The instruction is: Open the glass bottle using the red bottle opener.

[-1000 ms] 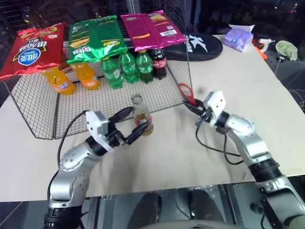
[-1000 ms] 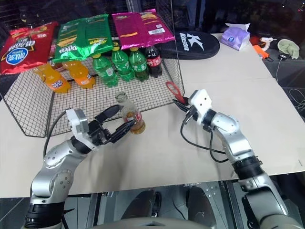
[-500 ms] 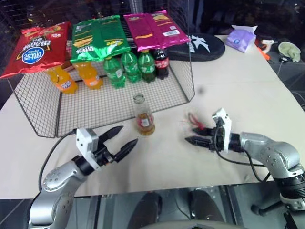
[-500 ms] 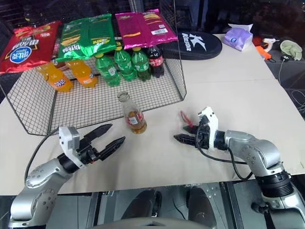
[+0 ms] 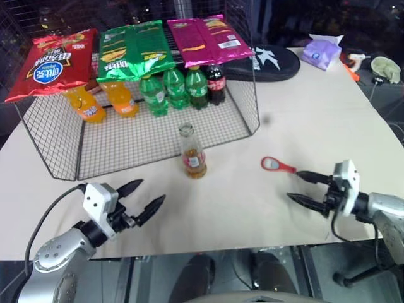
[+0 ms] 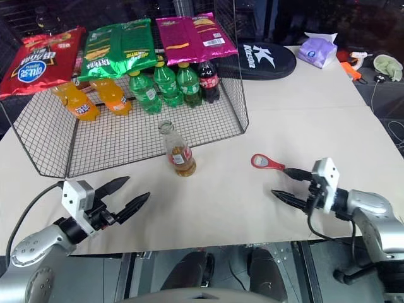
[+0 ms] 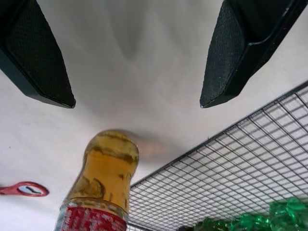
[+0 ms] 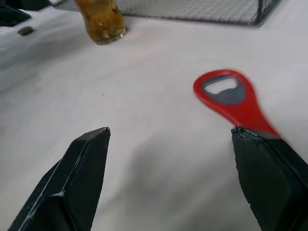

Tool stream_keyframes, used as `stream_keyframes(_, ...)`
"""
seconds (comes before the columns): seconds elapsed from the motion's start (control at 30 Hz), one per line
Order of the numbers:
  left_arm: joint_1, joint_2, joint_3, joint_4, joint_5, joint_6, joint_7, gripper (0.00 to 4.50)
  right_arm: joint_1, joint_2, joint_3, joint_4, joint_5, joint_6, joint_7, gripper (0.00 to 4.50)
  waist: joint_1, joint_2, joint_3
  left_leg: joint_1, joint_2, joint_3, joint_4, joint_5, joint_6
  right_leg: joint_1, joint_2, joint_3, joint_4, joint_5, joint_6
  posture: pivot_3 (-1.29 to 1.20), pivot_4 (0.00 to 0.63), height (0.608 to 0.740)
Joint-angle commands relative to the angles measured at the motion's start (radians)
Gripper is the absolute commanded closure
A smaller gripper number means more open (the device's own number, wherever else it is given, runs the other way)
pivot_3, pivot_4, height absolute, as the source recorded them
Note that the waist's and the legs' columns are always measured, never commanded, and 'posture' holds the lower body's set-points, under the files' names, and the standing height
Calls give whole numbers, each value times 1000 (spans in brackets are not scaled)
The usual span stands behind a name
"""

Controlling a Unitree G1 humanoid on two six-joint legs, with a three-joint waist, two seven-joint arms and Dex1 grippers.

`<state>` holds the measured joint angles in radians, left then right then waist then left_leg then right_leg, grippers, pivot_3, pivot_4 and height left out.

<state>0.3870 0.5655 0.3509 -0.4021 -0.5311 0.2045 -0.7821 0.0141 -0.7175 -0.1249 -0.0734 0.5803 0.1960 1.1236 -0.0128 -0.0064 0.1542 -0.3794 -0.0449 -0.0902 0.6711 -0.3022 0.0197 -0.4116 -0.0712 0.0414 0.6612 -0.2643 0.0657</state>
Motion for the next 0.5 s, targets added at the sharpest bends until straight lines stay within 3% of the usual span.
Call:
stream_keyframes(0.03,16,5,22,-48,9,-27,0,199,27,0,-57,-7,24,-58,63,424,1,0,0,0,0,0,0,0,0,0,0,0,0,0,0,0,150,740)
stream_keyframes(0.5,77,-18,0,-39,62,-79,0,199,123,54,-63,-52,-5,-98,56,424,2,0,0,0,0,0,0,0,0,0,-1,0,0,0,0,0,150,740)
